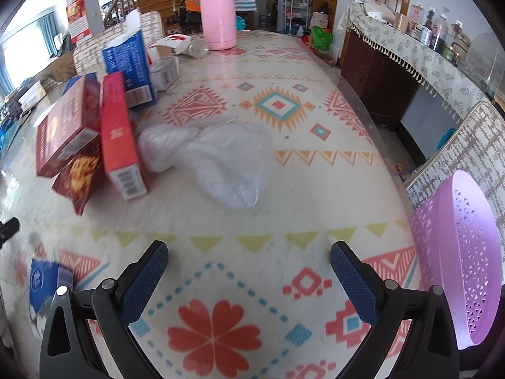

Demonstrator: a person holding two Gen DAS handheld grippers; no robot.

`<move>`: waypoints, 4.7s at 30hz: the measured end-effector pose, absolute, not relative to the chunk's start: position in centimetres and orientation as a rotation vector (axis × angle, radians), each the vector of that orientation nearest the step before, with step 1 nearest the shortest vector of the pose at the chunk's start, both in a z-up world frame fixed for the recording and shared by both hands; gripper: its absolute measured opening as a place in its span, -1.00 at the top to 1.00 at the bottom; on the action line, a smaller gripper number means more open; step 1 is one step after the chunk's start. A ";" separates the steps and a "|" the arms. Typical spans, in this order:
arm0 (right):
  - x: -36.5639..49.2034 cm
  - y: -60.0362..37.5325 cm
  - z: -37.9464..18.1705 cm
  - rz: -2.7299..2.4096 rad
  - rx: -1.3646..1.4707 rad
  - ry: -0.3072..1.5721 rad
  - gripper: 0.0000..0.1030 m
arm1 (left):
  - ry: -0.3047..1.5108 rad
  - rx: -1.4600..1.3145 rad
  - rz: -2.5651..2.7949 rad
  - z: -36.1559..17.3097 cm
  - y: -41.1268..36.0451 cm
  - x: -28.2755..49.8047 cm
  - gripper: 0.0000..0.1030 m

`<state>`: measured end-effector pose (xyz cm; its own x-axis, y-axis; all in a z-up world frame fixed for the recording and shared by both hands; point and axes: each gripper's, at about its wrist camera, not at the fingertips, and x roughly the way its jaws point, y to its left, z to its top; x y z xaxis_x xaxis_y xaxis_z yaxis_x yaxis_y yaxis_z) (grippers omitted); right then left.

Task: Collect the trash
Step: 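Move both tools toward the trash piled on the table, then reach the left tool to the red box while the right tool reaches the plastic bag, then grasp the red SHUANGXI box with the left tool while the right grasps the clear plastic bag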

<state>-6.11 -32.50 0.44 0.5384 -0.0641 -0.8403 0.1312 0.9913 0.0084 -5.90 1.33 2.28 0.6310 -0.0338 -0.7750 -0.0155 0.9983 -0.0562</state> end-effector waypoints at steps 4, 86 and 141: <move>-7.1 -32.1 0.5 -0.107 0.076 0.994 -1.00 | 0.832 -0.089 -0.020 4.4 2.3 -8.7 -1.00; -13.0 -34.2 3.8 0.060 0.169 0.786 -0.69 | 0.674 0.216 -0.316 9.5 -8.6 -8.3 -0.99; -13.0 -36.0 7.8 0.269 0.300 0.737 0.69 | 0.696 0.191 -0.547 13.0 -9.9 -11.2 -0.12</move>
<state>-13.00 -35.96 7.83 0.7097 0.3424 -0.6157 -0.1341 0.9236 0.3591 -11.20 -9.90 12.99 0.6341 -0.4130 -0.6537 0.5370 0.8435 -0.0119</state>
